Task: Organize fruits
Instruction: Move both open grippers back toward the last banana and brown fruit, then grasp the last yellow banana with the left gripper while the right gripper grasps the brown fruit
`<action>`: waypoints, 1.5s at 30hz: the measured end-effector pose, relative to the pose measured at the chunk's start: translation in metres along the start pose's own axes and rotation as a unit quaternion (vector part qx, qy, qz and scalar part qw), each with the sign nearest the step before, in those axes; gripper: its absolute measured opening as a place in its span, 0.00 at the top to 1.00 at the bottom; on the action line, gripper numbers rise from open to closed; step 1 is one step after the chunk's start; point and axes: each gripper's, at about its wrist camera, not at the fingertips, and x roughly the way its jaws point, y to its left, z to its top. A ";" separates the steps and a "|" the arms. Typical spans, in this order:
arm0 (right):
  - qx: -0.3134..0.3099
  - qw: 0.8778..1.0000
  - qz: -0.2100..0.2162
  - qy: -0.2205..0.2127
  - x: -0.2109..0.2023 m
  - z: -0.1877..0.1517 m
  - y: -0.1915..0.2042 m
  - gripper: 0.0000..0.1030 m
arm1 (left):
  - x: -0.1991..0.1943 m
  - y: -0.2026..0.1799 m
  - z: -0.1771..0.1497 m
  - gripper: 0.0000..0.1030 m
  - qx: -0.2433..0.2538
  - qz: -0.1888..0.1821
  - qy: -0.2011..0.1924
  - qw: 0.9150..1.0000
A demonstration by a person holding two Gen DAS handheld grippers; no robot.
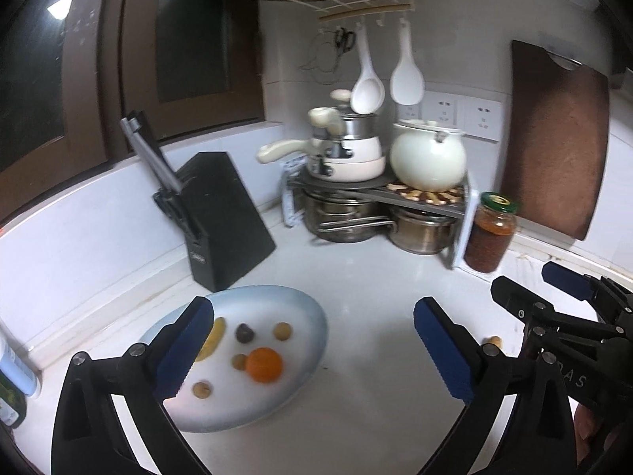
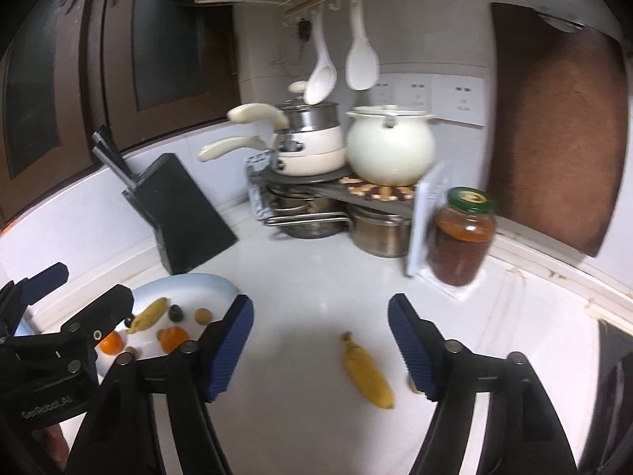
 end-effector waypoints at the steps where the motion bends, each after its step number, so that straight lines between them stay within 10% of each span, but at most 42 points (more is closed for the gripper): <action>1: 0.003 1.000 -0.007 -0.002 -0.003 -0.001 -0.006 0.29 | 0.000 -0.004 -0.001 0.00 0.003 -0.002 0.000 1.000; 45: 0.045 0.992 -0.053 0.107 0.052 -0.059 -0.107 0.34 | 0.083 -0.094 -0.038 0.01 0.012 -0.068 0.135 0.988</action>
